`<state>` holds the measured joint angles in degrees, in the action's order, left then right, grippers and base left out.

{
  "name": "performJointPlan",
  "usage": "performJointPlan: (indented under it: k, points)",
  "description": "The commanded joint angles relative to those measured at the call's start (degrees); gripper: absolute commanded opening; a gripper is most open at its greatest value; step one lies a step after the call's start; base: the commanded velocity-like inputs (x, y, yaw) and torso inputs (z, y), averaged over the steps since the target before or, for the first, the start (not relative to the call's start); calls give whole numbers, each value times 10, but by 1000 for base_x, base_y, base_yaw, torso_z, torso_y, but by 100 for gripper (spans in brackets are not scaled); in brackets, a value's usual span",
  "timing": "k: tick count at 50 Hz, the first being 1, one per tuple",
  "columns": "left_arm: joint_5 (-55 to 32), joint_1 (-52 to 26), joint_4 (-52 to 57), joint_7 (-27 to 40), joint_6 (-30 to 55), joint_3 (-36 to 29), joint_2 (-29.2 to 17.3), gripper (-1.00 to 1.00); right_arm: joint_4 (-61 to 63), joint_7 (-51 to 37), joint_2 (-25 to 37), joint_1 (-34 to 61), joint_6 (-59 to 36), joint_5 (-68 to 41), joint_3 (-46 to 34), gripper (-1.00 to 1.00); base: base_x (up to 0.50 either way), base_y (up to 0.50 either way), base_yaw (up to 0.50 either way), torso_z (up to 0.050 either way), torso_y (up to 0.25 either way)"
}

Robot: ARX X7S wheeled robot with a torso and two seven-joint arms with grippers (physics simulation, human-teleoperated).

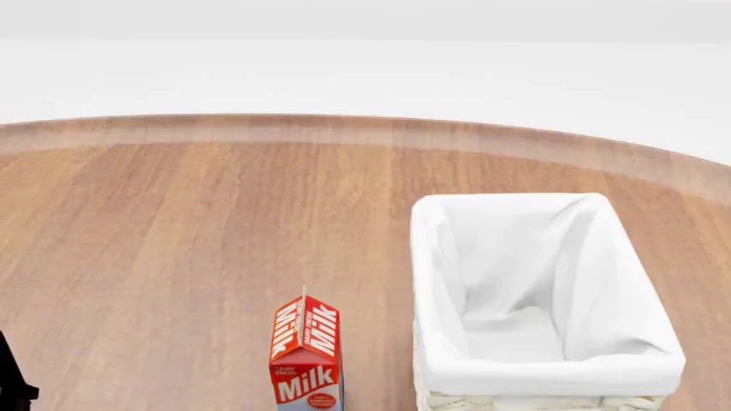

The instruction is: Pick up the alphabet soup and the tomato sauce, and put them in the basket.

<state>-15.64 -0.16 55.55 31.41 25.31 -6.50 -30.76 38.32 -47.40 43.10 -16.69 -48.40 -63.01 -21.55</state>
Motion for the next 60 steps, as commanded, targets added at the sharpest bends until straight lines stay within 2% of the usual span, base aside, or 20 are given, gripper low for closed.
performJointPlan:
  k: [1,60]
  points:
    - [-1,0,-3,3,-3,-2,-2,100,-14,8,-4,1,6,7,-4,100,0,0,0,0,0]
    - [-3,-1,-8,15,-10,-14,-12,100,-66,36,-14,1,32,24,-18,100,0,0,0,0,0]
